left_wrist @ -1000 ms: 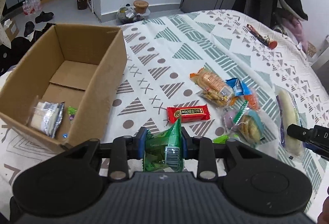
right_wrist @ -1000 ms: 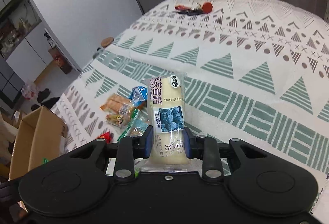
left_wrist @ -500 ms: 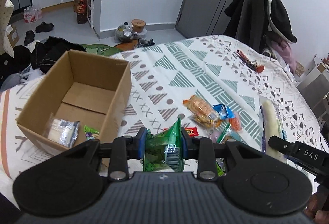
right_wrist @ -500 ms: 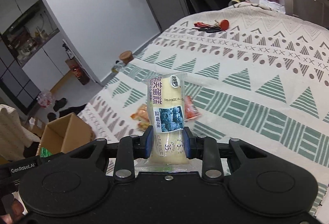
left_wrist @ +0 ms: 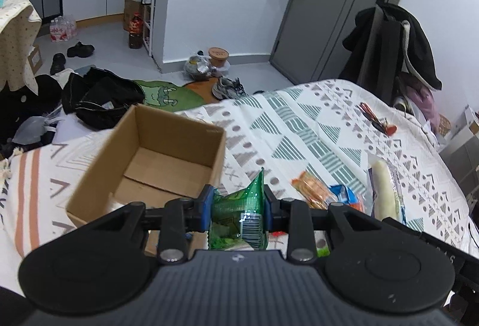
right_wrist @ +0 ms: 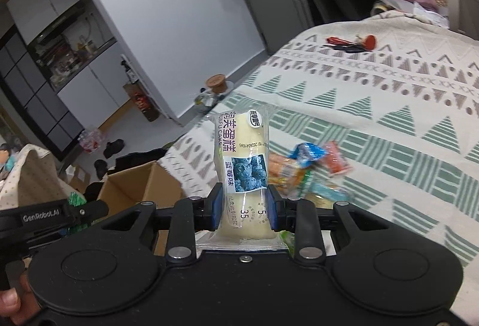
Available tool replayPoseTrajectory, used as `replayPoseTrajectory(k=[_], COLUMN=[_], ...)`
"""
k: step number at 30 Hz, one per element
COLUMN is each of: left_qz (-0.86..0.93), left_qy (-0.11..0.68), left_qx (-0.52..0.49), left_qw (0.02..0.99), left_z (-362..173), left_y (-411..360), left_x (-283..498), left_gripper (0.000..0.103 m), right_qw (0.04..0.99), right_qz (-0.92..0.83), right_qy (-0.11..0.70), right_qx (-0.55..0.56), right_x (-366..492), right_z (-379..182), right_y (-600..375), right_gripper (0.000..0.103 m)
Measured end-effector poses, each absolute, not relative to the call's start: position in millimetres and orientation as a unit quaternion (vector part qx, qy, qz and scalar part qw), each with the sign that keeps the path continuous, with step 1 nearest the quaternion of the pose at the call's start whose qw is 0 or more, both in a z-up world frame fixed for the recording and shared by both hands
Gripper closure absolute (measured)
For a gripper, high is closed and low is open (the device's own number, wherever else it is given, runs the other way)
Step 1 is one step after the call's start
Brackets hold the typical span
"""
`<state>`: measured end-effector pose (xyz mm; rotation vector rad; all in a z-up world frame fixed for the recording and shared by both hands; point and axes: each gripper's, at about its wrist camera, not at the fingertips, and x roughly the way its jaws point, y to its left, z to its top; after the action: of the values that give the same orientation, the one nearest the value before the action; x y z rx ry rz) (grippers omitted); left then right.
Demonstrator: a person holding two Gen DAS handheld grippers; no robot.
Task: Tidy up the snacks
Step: 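Carry both snacks over the cardboard box and open both grippers to drop them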
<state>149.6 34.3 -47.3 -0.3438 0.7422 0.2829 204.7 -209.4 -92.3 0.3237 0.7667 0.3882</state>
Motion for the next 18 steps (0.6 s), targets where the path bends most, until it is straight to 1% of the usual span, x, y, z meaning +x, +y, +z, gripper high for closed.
replayPoseTrajectory(k=[18], left_qz=[0.164], left_qy=[0.343], left_qx=[-0.193], left_qw=[0.905], left_z=[-34], left_y=[105], left_x=[149], left_gripper=[0.071], right_qw=[0.884], right_qz=[0.237], right_qy=[0.373], right_qx=[0.153], right_x=[206], right_z=[-74], right_y=[-130], right_gripper=[0.074])
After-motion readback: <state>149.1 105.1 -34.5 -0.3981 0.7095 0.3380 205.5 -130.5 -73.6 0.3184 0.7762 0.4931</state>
